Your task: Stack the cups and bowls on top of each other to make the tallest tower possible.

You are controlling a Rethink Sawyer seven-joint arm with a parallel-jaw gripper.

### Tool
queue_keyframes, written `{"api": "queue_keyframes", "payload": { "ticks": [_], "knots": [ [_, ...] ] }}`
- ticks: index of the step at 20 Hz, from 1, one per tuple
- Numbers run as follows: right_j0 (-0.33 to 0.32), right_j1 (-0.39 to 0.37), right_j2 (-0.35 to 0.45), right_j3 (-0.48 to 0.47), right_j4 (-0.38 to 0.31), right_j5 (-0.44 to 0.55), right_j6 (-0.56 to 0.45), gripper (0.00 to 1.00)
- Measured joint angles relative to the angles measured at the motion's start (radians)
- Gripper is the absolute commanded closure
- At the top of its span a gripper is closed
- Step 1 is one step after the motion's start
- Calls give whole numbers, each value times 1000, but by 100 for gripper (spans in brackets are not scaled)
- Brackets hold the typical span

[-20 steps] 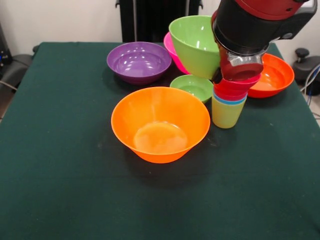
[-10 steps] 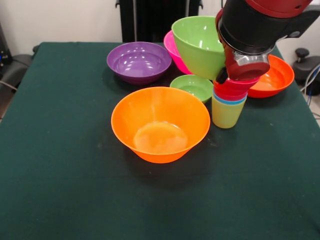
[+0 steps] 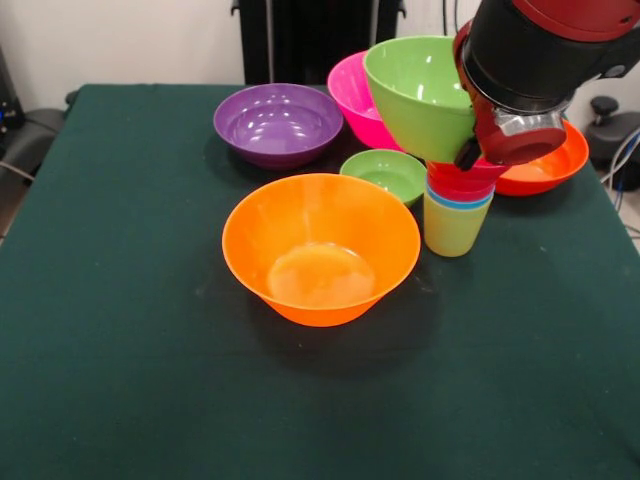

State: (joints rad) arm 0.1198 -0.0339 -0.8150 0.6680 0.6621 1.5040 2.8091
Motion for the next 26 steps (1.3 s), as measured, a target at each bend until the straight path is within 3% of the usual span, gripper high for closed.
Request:
{"api": "queue_keyframes", "payload": {
  "ticks": [26],
  "knots": [
    [-5,0,26,0,0,0,0,100]
  ]
}}
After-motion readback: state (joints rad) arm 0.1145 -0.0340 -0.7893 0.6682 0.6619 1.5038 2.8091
